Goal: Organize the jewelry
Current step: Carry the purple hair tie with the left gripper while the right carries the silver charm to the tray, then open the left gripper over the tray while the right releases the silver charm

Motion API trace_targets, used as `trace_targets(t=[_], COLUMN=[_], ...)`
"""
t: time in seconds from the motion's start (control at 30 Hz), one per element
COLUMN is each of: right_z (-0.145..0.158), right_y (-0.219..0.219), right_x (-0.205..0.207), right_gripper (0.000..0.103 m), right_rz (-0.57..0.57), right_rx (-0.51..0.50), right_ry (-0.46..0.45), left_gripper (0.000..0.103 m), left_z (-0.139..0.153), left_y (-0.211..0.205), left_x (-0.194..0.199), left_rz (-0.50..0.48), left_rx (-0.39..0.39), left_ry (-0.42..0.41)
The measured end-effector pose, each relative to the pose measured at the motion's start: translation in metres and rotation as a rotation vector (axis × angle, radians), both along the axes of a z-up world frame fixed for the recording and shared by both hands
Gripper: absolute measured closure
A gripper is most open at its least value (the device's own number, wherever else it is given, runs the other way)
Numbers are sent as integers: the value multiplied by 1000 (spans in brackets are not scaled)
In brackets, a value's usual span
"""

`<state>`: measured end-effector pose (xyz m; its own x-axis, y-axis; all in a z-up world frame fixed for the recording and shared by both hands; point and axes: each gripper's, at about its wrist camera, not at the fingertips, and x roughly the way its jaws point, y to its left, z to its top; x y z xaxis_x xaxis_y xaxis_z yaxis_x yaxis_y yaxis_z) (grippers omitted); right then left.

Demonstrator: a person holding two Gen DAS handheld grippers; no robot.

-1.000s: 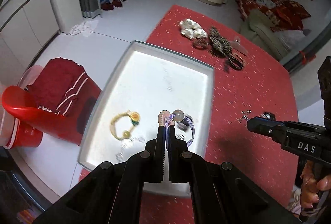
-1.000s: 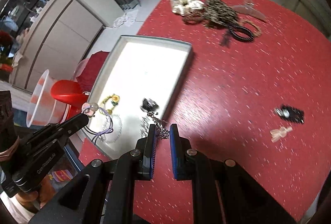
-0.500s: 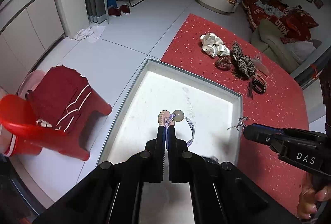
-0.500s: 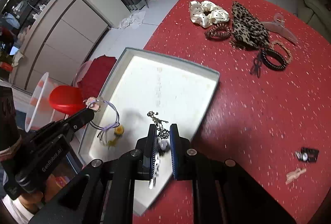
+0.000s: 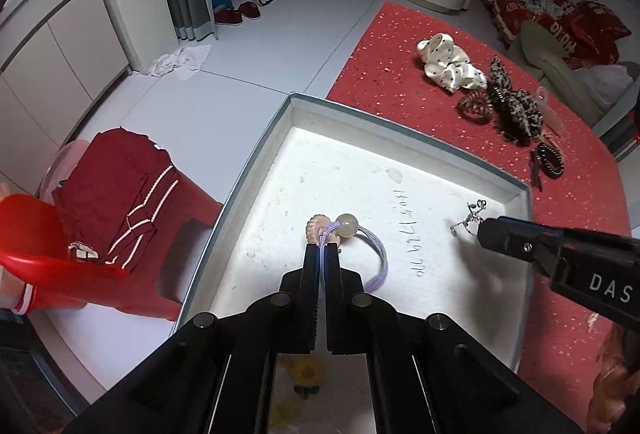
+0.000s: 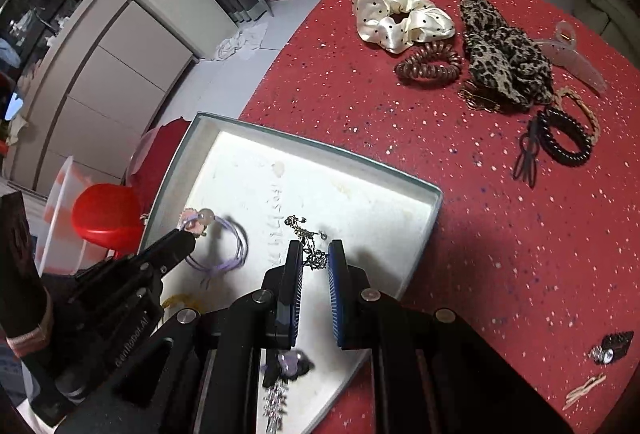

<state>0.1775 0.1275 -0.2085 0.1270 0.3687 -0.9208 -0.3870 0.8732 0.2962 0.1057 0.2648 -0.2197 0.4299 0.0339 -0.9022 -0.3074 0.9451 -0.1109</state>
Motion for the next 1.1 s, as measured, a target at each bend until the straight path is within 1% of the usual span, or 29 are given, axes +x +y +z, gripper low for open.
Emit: trace_targets(t=[0.07,0.3,0.43,0.53,0.6,0.67,0.73,0.8,0.97,1.0,1.07,1.1], right_z=[-5,-24,-24,-25,-24,-21,-17,-10,4,6,11,13], right_y=[3,2,2,4,1,-1,-3,-7,-21,-24,-31,-33], right_x=[1,3,3,7,9,10,8,7,6,5,1,-1], right_gripper=[89,89,89,88,87,82,72,66,63,63,62,62], right_rz=[2,-23,-23,-30,-37,-41,-41,-42,-60,-62,-63,-65], right_rx=[-11,-35,-32,-24,1,14,27,40,70,75,86,91], right_ry=[-5,23,18,33,52,49,42,36,25,22,19,19], left_gripper=[99,99,99,99,99,99,99,99,98,93,0,1], left_z=[-5,-16,-17,-16,-16,-16,-16,-15,-13,-13,-13,-9], left_y=[1,-1,-3,-4,-4,-4,-5,-6,-11,-12,-12,-12], left_x=[0,0,-1,-1,-2,-3,-3,-4,-5,-5,-6,-10], left_rz=[3,-4,-10,-15,-13,-8,-7,-8,-17,-19,-11,19], left_rx=[6,17,39,54,53,49,46,50,75,75,79,106], left_ry=[10,55,65,72,75,79,85,86,86,91,103,82])
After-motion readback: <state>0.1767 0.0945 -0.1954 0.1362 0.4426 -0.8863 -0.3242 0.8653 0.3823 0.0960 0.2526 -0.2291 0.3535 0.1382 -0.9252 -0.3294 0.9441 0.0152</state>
